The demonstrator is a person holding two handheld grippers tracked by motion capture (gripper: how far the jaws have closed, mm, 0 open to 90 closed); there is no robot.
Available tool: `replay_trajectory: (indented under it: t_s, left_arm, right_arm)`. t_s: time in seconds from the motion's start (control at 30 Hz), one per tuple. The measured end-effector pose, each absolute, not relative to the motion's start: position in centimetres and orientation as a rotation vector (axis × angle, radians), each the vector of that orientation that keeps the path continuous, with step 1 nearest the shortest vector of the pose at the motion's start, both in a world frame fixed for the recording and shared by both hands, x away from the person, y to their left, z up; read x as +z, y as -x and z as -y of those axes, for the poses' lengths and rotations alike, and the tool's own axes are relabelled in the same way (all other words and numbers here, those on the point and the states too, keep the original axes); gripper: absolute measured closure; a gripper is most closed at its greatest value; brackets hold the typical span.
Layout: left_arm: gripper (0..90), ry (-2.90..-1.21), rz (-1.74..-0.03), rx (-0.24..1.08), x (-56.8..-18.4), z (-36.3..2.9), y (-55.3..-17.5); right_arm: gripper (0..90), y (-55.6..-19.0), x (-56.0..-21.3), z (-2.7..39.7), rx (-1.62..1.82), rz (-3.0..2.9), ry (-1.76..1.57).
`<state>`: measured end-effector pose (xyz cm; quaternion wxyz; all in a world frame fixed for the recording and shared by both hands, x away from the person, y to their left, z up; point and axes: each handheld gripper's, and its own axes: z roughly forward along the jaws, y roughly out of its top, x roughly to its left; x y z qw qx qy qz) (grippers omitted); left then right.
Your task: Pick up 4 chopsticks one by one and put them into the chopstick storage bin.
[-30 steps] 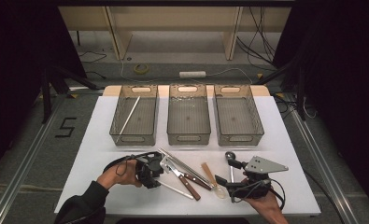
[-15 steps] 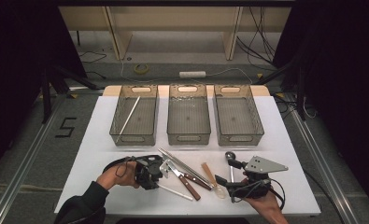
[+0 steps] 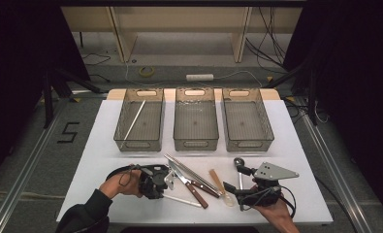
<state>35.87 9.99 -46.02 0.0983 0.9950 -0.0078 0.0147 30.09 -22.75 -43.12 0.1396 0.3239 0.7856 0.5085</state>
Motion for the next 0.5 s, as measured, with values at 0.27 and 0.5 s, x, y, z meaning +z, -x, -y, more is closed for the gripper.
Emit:
replay_trajectory:
  t_s: [0.27,0.5]
  left_arm:
    - [80.1,-2.944,0.053,0.044,-46.08,-9.99,-35.58]
    - [81.5,-2.955,0.089,0.042,-46.05,-10.0,-35.33]
  right_arm:
    - [25.2,-30.14,-43.12,22.82,1.481,-2.271,-0.943]
    - [25.2,-30.16,-43.12,22.81,1.482,-2.271,-0.945]
